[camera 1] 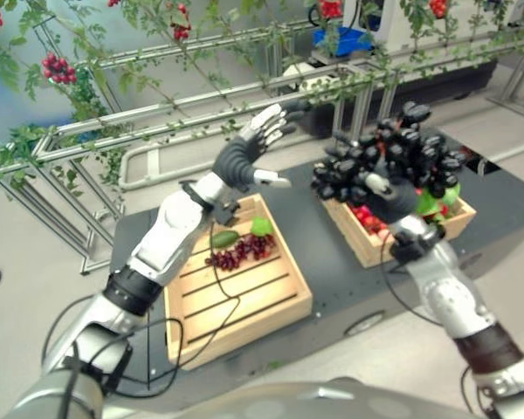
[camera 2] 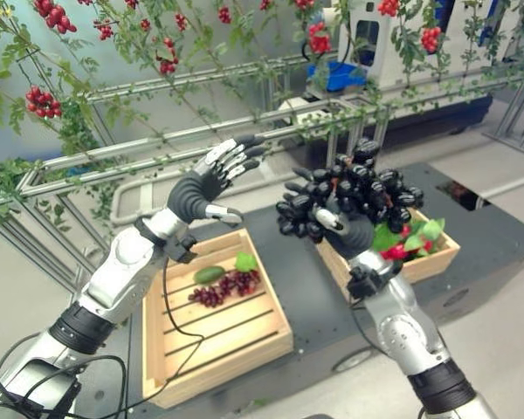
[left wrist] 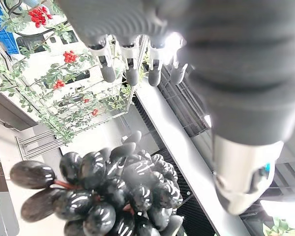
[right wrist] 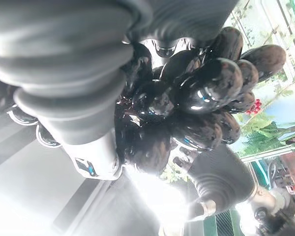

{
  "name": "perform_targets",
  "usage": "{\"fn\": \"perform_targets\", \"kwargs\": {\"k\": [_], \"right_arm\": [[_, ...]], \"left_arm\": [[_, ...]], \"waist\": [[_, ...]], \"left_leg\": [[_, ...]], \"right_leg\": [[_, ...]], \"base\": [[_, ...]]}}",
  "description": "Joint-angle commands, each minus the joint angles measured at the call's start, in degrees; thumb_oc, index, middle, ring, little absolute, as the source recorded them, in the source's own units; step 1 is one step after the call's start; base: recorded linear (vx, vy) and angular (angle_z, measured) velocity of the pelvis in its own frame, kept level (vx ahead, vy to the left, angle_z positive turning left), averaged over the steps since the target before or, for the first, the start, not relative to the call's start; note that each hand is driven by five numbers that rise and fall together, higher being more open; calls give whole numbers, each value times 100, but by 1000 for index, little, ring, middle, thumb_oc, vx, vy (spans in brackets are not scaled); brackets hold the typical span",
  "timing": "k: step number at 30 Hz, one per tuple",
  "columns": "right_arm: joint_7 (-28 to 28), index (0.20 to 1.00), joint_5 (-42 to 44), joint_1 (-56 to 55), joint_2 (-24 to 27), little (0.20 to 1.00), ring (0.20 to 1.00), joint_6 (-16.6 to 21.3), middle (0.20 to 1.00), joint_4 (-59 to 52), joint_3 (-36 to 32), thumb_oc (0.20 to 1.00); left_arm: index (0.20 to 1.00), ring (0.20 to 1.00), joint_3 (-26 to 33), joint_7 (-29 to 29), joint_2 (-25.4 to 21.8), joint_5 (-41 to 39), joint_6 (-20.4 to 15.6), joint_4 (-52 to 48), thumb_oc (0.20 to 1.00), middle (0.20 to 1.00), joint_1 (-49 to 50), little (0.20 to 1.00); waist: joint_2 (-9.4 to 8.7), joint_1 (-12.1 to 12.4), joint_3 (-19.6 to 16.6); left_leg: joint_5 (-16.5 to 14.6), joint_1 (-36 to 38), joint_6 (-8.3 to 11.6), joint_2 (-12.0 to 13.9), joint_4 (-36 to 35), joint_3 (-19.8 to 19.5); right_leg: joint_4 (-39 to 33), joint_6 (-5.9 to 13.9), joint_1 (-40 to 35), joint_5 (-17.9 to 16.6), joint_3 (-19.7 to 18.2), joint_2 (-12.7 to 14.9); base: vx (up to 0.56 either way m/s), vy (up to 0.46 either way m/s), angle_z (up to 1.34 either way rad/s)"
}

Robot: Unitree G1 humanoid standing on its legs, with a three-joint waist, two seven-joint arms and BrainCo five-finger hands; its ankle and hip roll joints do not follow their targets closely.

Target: Pick up the fruits from the basket on one side to the basket on the other side

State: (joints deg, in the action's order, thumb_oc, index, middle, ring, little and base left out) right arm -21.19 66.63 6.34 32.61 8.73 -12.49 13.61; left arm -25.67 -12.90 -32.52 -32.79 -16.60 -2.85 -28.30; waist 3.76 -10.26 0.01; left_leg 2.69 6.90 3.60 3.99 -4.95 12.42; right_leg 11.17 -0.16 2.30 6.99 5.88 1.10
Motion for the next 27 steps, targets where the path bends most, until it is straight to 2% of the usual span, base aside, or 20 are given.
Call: {"fn": "perform_targets", "kwargs": {"k": [1,11,19,24,27], "right_arm": [[-123,200,108,142,-122,200,200,451,200,-632,-496,200],[-81,200,-21,-60,57,200,200,513,200,-659,-966,200],[9,200,-170,-397,200,200,200,685,200,-588,-1690,200],[173,200,-348,-597,296,200,200,831,200,-544,-2158,200],[314,200,-424,-610,308,200,200,945,200,-415,-2529,200]], "left_arm": [[1000,1000,497,43,-216,-238,-214,221,1000,1000,-35,1000],[1000,1000,841,-27,-439,-313,-250,71,1000,1000,221,1000],[1000,1000,1557,-36,-512,-376,-318,-102,1000,1000,1000,1000],[1000,1000,2044,72,-474,-300,-373,-180,1000,1000,1528,1000],[1000,1000,2449,208,-353,-138,-456,-294,1000,1000,1893,1000]], "waist": [[-391,-148,-135],[-376,-155,-114],[-438,-173,-95],[-445,-289,23],[-438,-401,169]], "left_leg": [[-681,175,-157,-150,440,-21],[-701,179,-160,-153,443,-18],[-858,88,-178,-184,700,18],[-1086,-81,-264,-261,1074,255],[-1278,-168,-375,-322,1261,635]], "right_leg": [[-562,693,-292,-452,45,286],[-565,710,-273,-456,43,284],[-634,723,-261,-502,-69,314],[-553,774,-27,-603,-458,351],[-384,912,356,-723,-1013,353]], "base": [[0,0,0],[0,0,0],[-3,5,-1],[-68,92,-20],[-137,190,-65]]}}
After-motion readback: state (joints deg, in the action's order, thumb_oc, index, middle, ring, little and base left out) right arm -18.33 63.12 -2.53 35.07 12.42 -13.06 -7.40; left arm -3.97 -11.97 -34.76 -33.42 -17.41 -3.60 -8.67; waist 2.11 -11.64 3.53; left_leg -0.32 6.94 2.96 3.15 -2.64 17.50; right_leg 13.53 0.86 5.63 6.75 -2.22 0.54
